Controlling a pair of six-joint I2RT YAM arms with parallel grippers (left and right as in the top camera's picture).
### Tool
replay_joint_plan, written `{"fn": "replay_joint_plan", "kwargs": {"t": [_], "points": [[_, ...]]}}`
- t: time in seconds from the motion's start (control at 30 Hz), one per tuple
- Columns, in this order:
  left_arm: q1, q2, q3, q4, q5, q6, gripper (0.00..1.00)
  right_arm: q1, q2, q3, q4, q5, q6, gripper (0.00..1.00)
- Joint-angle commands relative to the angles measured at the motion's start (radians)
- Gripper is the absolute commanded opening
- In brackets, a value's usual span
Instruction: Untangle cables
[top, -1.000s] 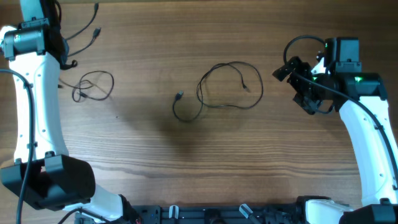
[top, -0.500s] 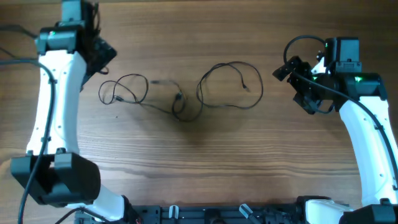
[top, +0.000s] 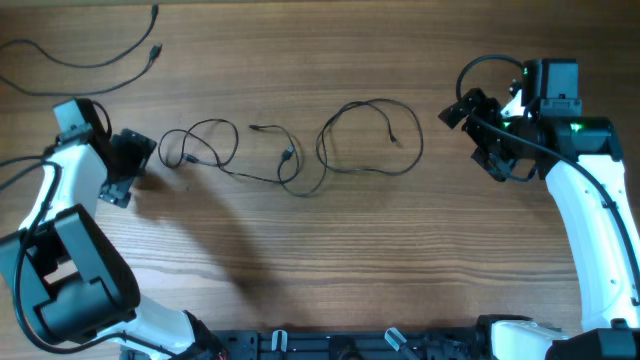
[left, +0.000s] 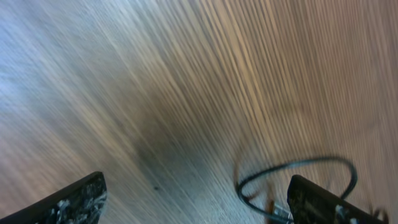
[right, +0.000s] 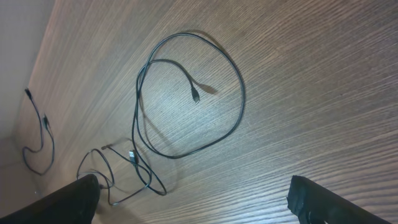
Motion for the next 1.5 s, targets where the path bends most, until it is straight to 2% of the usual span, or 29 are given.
{"fn": "replay_joint_plan", "kwargs": {"t": [0.0, 0.07, 0.13, 0.27, 0.33, 0.4, 0.43, 0.53, 0.57, 0.63, 0.7, 0.77, 0.9, 1.03, 1.13, 1.23, 1.37, 1.47], "points": [[-0.002, 0.001, -0.046, 0.037, 0.129, 0.133, 0.94, -0.001, -0.013, 0.006, 0.0, 0.014, 0.005, 1.0], [-0.002, 0.013, -0.046, 0.059, 0.123, 0.153, 0.87, -0.001, -0.013, 0.006, 0.0, 0.014, 0.006, 1.0], [-0.006, 0.03, -0.046, 0.059, 0.122, 0.208, 0.88, -0.002, -0.013, 0.006, 0.0, 0.014, 0.006, 1.0], [-0.06, 0.078, -0.046, 0.071, 0.0, 0.238, 0.86, -0.001, -0.013, 0.006, 0.0, 0.014, 0.006, 1.0], [-0.097, 0.079, -0.046, 0.091, -0.054, 0.238, 0.78, -0.001, -0.013, 0.006, 0.0, 0.014, 0.006, 1.0], [-0.146, 0.085, -0.046, 0.107, -0.124, 0.237, 0.8, -0.001, -0.013, 0.006, 0.0, 0.014, 0.005, 1.0], [-0.174, 0.093, -0.046, 0.108, -0.164, 0.237, 0.84, -0.001, -0.013, 0.006, 0.0, 0.014, 0.006, 1.0], [-0.209, 0.127, -0.046, 0.116, -0.289, 0.237, 0.8, -0.002, -0.013, 0.006, 0.0, 0.014, 0.006, 1.0], [-0.209, 0.139, -0.046, 0.123, -0.299, 0.234, 0.64, -0.001, -0.013, 0.006, 0.0, 0.014, 0.006, 1.0], [-0.202, 0.146, -0.046, 0.177, -0.301, 0.233, 0.58, -0.002, -0.013, 0.006, 0.0, 0.014, 0.006, 1.0], [-0.203, 0.146, -0.046, 0.215, -0.296, 0.233, 0.45, -0.001, -0.013, 0.006, 0.0, 0.014, 0.005, 1.0], [-0.203, 0.146, -0.046, 0.224, -0.29, 0.234, 0.04, -0.001, -0.013, 0.006, 0.0, 0.014, 0.006, 1.0], [-0.201, 0.077, -0.023, 0.235, -0.29, 0.238, 0.04, -0.001, -0.013, 0.006, 0.0, 0.014, 0.006, 1.0], [-0.191, -0.187, 0.024, 0.332, -0.285, 0.253, 0.04, -0.001, -0.013, 0.006, 0.0, 0.014, 0.005, 1.0], [-0.191, -0.383, 0.025, 0.408, -0.286, 0.329, 0.04, -0.001, -0.013, 0.006, 0.0, 0.014, 0.006, 1.0], [-0.191, -0.515, 0.027, 0.541, -0.14, 0.453, 0.04, -0.002, -0.013, 0.006, 0.0, 0.014, 0.006, 1.0], [-0.191, -0.572, 0.083, 0.552, -0.125, 0.363, 0.04, -0.001, -0.013, 0.006, 0.0, 0.014, 0.005, 1.0], [-0.191, -0.575, 0.089, 0.538, -0.121, 0.191, 0.04, -0.002, -0.013, 0.006, 0.0, 0.014, 0.005, 1.0]]}}
